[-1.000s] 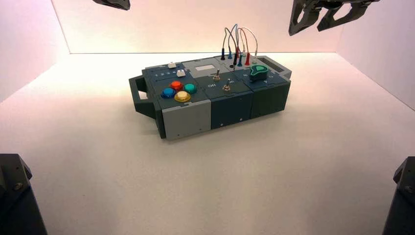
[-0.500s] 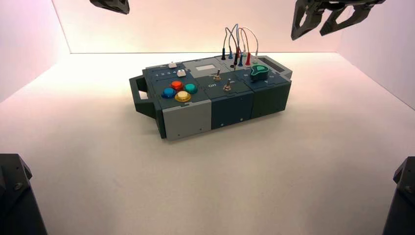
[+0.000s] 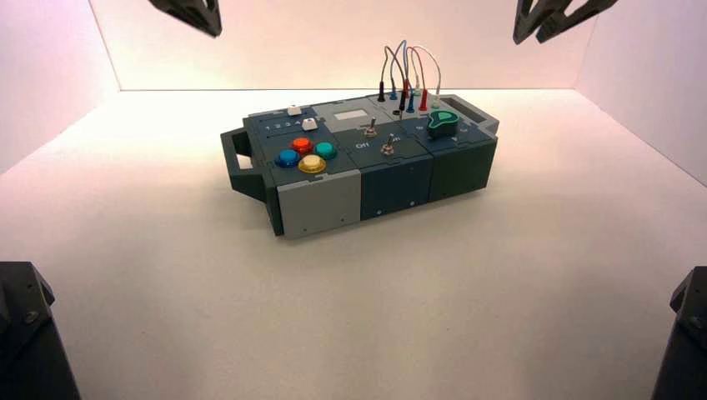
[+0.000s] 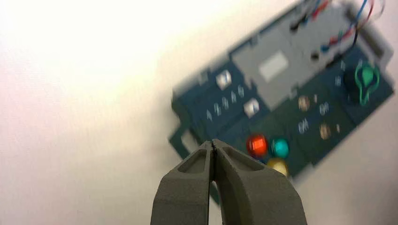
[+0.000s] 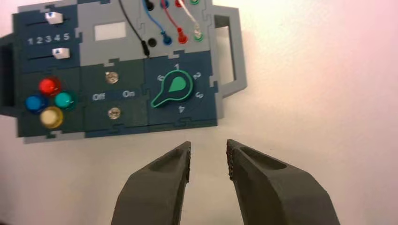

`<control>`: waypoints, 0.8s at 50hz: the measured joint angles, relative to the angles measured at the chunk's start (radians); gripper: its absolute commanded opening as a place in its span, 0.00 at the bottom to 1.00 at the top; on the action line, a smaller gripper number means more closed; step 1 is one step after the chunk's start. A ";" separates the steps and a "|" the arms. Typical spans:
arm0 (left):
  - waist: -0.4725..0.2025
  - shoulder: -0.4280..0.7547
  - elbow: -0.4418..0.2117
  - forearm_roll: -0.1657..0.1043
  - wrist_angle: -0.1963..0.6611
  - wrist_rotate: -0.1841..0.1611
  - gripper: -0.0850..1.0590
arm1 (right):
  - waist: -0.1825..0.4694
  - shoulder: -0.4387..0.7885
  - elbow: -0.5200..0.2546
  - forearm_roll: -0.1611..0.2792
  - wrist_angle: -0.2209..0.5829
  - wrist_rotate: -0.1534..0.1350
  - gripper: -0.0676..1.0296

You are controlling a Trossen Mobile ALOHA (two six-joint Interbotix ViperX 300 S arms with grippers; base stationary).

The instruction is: Flip the bottom switch off with the right gripper.

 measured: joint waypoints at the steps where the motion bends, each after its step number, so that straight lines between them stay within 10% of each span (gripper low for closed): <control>1: 0.000 0.000 0.000 -0.008 0.025 -0.002 0.05 | 0.002 0.000 -0.003 0.009 0.009 0.000 0.42; 24: 0.000 0.167 -0.003 -0.063 0.101 -0.058 0.05 | 0.046 0.040 -0.052 0.040 0.091 -0.008 0.05; 40: 0.000 0.262 -0.018 -0.064 0.025 -0.064 0.05 | 0.048 0.083 -0.054 0.040 0.124 -0.021 0.04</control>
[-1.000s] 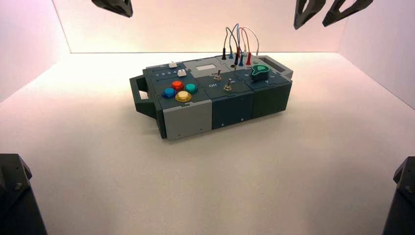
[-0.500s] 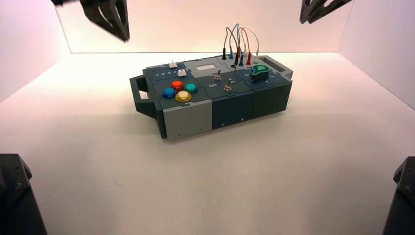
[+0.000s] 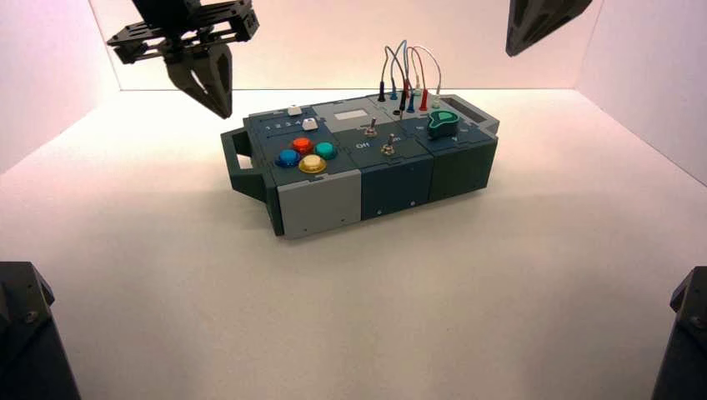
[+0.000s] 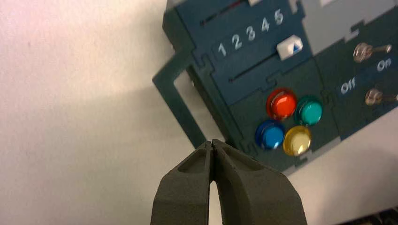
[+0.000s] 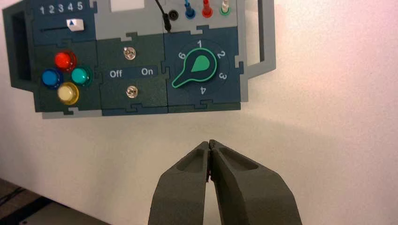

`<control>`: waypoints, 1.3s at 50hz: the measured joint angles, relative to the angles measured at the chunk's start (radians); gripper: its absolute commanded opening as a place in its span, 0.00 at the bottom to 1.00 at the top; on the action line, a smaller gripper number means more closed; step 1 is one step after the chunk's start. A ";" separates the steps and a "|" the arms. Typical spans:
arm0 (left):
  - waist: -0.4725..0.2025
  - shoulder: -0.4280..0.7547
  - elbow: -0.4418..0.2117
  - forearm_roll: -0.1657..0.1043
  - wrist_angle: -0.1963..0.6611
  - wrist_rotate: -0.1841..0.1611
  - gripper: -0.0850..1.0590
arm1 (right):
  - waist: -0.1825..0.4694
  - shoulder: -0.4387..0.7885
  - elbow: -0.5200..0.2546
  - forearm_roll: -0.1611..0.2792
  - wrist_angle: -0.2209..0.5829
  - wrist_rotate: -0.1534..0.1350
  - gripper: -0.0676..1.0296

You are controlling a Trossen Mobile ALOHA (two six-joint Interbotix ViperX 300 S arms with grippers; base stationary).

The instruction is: Flip the bottom switch off with the right gripper.

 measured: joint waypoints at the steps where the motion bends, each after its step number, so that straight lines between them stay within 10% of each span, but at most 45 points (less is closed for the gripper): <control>1: 0.000 0.005 -0.002 0.000 -0.005 0.000 0.05 | 0.002 0.008 0.000 0.000 0.005 -0.006 0.04; 45: 0.003 0.230 -0.052 0.002 -0.164 -0.018 0.05 | 0.087 0.158 -0.055 0.002 0.006 -0.132 0.04; 65: 0.006 0.285 -0.095 0.003 -0.164 -0.023 0.05 | 0.173 0.216 -0.069 0.009 -0.043 -0.077 0.04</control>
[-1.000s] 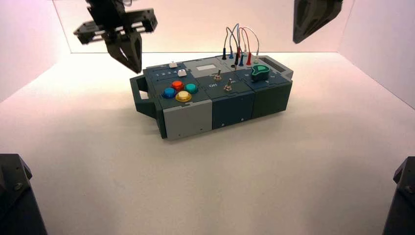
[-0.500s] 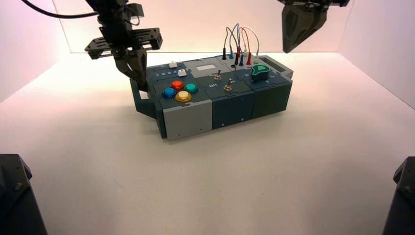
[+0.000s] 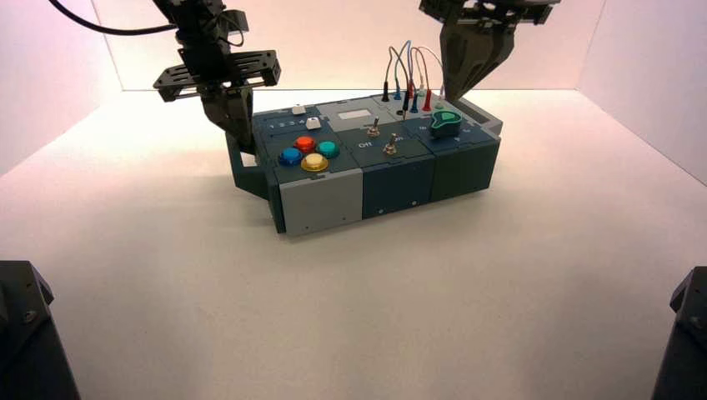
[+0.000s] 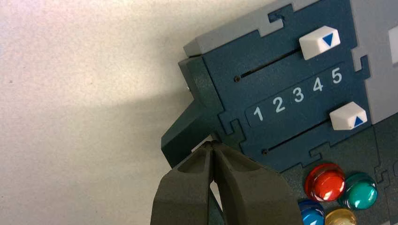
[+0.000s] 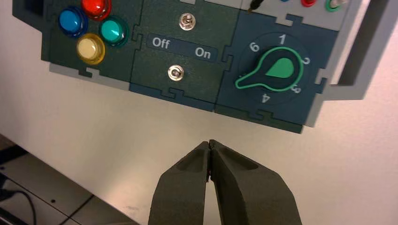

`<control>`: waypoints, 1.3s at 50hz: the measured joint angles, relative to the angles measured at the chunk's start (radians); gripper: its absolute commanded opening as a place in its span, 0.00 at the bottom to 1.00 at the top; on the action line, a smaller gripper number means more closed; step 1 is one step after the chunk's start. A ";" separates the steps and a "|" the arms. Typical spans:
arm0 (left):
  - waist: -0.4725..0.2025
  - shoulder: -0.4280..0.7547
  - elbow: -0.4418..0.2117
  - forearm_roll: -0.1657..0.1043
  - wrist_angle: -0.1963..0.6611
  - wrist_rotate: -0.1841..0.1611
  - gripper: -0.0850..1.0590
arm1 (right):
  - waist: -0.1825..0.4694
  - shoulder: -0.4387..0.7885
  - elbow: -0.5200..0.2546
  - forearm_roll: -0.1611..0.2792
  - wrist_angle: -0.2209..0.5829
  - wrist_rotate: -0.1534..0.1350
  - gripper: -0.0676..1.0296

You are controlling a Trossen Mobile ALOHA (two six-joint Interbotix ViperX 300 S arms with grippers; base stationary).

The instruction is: Flip the bottom switch off with the right gripper.

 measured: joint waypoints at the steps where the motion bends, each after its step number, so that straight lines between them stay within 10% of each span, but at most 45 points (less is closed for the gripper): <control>1: 0.000 0.000 0.000 0.000 0.000 0.000 0.05 | -0.002 0.003 0.002 0.000 -0.006 0.005 0.04; 12: 0.000 0.005 -0.003 0.005 0.000 0.002 0.05 | 0.002 0.040 0.044 0.002 -0.152 0.066 0.04; 24: 0.000 0.005 -0.003 0.005 0.000 0.003 0.05 | 0.002 0.101 0.061 -0.005 -0.241 0.069 0.04; 65: 0.000 0.005 -0.006 0.006 0.015 0.003 0.05 | 0.081 0.219 -0.012 -0.015 -0.259 0.069 0.04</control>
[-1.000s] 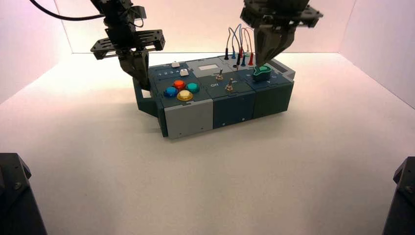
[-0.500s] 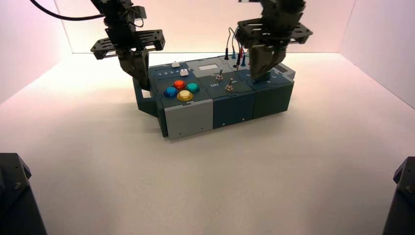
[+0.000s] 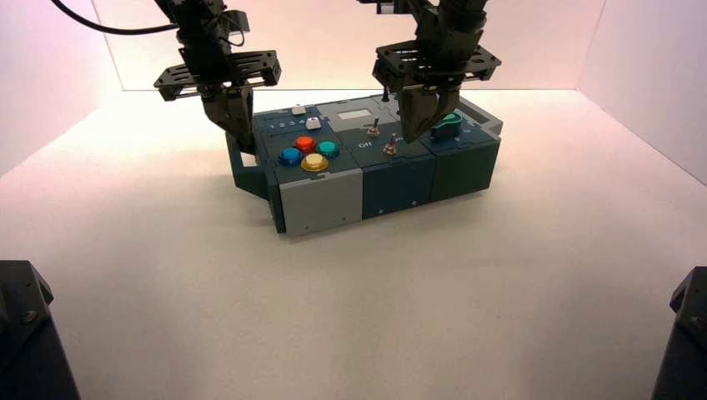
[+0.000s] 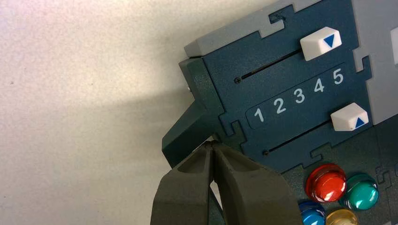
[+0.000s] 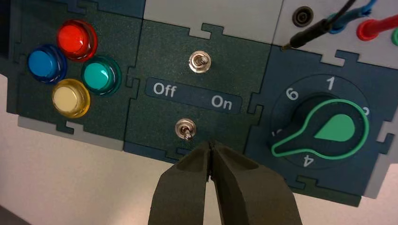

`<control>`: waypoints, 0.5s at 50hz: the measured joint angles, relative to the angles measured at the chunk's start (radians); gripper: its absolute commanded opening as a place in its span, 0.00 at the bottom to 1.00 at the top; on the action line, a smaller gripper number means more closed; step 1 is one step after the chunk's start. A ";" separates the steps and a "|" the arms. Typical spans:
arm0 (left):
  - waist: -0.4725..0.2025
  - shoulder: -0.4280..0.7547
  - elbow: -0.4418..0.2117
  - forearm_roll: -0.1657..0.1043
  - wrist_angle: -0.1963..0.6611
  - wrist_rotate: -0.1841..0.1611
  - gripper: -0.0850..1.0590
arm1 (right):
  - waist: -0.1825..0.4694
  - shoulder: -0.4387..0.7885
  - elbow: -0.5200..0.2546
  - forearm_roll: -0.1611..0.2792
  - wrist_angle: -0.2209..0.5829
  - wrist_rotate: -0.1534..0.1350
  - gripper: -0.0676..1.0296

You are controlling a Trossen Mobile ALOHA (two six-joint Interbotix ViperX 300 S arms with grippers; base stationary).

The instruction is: Flip the bottom switch off with the right gripper.

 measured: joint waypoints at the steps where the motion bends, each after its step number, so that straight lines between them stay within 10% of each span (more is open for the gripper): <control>1: 0.000 0.002 0.000 0.000 0.000 -0.002 0.05 | 0.002 0.002 -0.002 0.000 0.000 -0.002 0.04; 25: 0.002 0.002 0.000 0.000 0.002 0.000 0.05 | 0.034 0.029 -0.046 -0.002 0.017 0.014 0.04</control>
